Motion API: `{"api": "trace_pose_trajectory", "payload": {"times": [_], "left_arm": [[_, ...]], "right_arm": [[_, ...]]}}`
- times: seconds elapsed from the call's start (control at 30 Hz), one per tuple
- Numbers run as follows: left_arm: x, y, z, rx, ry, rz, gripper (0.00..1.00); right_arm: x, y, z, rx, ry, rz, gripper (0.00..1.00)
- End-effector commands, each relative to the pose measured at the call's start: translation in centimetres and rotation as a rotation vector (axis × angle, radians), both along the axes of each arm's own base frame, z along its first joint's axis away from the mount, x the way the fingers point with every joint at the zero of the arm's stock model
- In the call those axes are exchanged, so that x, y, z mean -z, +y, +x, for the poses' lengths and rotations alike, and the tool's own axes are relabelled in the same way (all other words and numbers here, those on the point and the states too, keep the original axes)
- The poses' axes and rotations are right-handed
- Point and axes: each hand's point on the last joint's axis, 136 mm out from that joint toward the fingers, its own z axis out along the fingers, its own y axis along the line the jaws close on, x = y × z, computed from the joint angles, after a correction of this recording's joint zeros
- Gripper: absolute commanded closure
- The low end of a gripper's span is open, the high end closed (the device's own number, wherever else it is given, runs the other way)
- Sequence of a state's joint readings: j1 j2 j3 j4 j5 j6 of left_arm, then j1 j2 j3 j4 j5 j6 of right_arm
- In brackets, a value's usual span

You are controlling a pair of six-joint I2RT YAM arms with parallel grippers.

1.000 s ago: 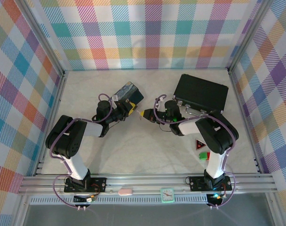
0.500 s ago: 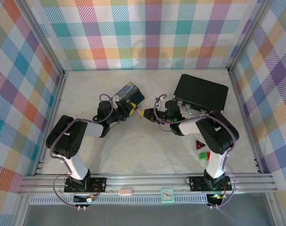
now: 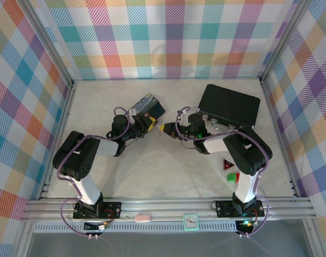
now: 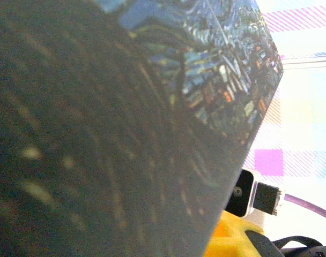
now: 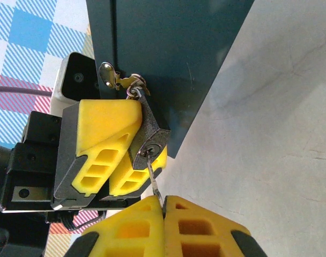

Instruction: Unlock the padlock with the key

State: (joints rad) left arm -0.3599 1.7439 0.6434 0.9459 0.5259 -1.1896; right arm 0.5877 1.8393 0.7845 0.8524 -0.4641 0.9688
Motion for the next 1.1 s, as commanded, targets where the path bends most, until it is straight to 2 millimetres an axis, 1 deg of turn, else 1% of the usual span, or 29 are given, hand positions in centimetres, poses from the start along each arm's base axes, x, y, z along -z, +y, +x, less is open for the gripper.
{"api": "trace_pose_trajectory", "payload": {"times": [0.0,0.17,0.3,0.47,0.63,0.73,0.83,0.9,0.93,0.97,1.07], "left_arm": [[-1.3,-1.6,-0.8,0.051,-0.039,-0.033,1.00],[-2.1,-2.8,-1.6,0.078,-0.033,-0.062,1.00],[-2.6,-3.6,-2.2,0.098,-0.039,-0.069,1.00],[-2.6,-3.5,-2.1,0.089,-0.037,-0.062,1.00],[-2.4,-3.6,-1.9,0.091,-0.042,-0.055,1.00],[-2.3,-3.7,-1.9,0.100,-0.044,-0.047,1.00],[-2.1,-3.9,-2.1,0.115,-0.047,-0.037,1.00],[-2.1,-4.0,-2.2,0.129,-0.049,-0.029,1.00],[-2.0,-4.0,-2.4,0.136,-0.048,-0.024,1.00],[-2.0,-4.1,-2.5,0.145,-0.049,-0.020,1.00],[-2.0,-4.0,-2.8,0.153,-0.049,-0.001,1.00]], "right_arm": [[-2.4,0.9,1.4,0.002,-0.067,0.058,1.00],[-2.3,1.0,2.3,0.025,-0.046,0.069,1.00],[-2.5,1.3,2.5,0.017,0.058,0.119,1.00],[-4.0,1.3,2.4,-0.001,0.103,0.178,1.00],[-4.7,2.1,1.8,-0.066,0.194,0.202,1.00],[-4.9,2.1,1.6,-0.074,0.234,0.216,1.00],[-4.9,1.9,1.5,-0.081,0.209,0.164,1.00],[-4.9,1.8,1.3,-0.098,0.158,0.103,1.00],[-5.2,1.9,1.3,-0.108,0.118,0.082,1.00],[-4.6,1.7,1.2,-0.108,0.116,0.041,1.00],[-4.1,1.1,1.5,-0.090,0.070,-0.051,1.00]]}}
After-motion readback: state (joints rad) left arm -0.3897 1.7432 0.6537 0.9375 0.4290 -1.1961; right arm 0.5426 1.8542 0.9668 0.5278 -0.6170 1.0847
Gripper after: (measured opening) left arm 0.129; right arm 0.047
